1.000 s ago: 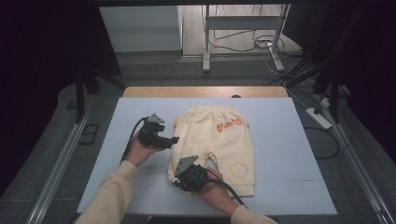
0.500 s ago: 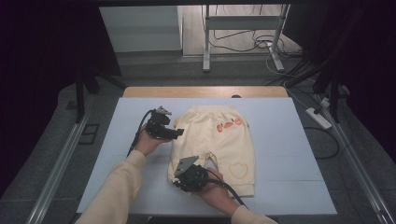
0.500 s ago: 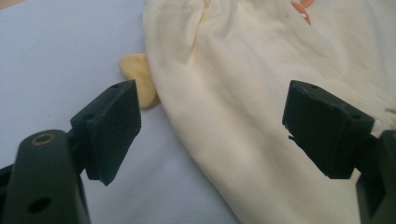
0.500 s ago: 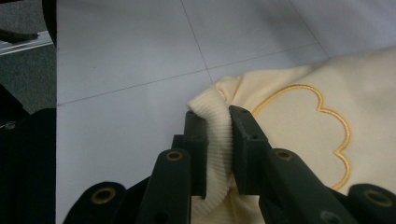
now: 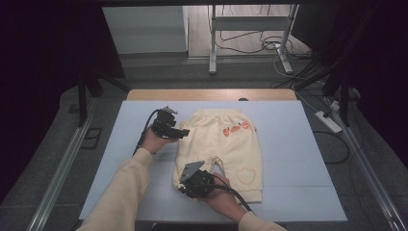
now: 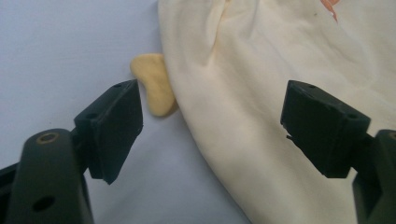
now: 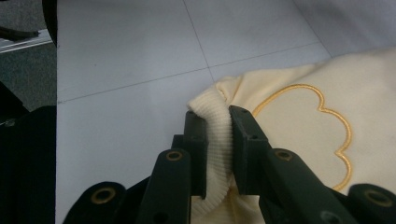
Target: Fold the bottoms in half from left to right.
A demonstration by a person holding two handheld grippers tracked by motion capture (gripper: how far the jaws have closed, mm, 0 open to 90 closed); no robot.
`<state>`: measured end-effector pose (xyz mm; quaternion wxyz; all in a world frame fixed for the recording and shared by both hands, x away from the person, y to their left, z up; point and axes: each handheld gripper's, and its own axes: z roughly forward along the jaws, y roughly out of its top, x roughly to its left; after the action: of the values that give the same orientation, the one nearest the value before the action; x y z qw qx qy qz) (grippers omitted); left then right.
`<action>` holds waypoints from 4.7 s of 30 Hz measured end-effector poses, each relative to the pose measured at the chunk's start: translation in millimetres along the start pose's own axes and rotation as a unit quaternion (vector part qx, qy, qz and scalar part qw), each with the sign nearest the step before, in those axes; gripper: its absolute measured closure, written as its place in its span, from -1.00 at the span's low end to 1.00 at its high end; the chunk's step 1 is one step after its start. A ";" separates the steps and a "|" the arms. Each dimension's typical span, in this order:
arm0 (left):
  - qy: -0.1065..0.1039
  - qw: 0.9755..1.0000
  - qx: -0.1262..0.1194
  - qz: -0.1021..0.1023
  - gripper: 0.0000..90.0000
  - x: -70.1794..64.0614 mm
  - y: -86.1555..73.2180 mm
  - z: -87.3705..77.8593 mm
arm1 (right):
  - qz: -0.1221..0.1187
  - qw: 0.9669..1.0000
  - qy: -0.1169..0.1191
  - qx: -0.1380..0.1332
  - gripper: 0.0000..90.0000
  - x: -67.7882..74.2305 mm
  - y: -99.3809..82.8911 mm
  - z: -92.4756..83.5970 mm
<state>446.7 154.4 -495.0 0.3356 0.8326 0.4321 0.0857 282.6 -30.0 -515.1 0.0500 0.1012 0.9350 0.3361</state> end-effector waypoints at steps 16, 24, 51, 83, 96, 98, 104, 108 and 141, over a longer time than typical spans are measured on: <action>-0.002 1.000 0.026 -0.010 -0.56 7.1 6.9 19.1 | -0.001 1.000 0.000 -0.004 0.71 1.3 -0.9 1.7; -0.009 0.999 0.037 -0.008 -0.46 7.6 6.8 29.6 | -0.001 1.000 -0.002 -0.003 0.71 1.4 -0.9 1.9; -0.064 0.996 0.051 -0.026 0.57 14.7 3.4 42.5 | -0.003 1.000 -0.002 0.000 0.71 1.9 -1.8 2.0; -0.107 0.994 -0.002 -0.018 0.84 10.5 16.6 -7.1 | 0.000 0.999 0.003 -0.036 0.72 6.0 4.6 -8.5; -0.106 0.994 -0.004 -0.017 0.84 13.3 14.5 -17.5 | -0.006 0.999 0.008 -0.043 0.72 9.0 8.2 -10.5; -0.109 0.994 -0.007 -0.018 0.84 13.5 14.4 -18.7 | -0.005 0.999 0.008 -0.044 0.72 9.2 8.1 -10.3; -0.113 0.993 -0.012 -0.019 0.84 13.1 14.4 -22.3 | -0.009 0.999 0.007 -0.050 0.72 10.6 9.4 -11.5; -0.114 0.993 -0.014 -0.019 0.84 13.4 14.1 -24.6 | -0.012 0.999 0.008 -0.052 0.72 11.2 10.2 -12.3; -0.129 0.991 -0.031 -0.024 0.85 28.7 2.7 -38.6 | -0.003 0.998 0.022 -0.055 0.74 13.5 24.0 -1.1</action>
<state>449.4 194.4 -468.2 0.4162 0.8152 0.4024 -0.0172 273.0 -9.6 -499.2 0.0354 0.0879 0.9164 0.3888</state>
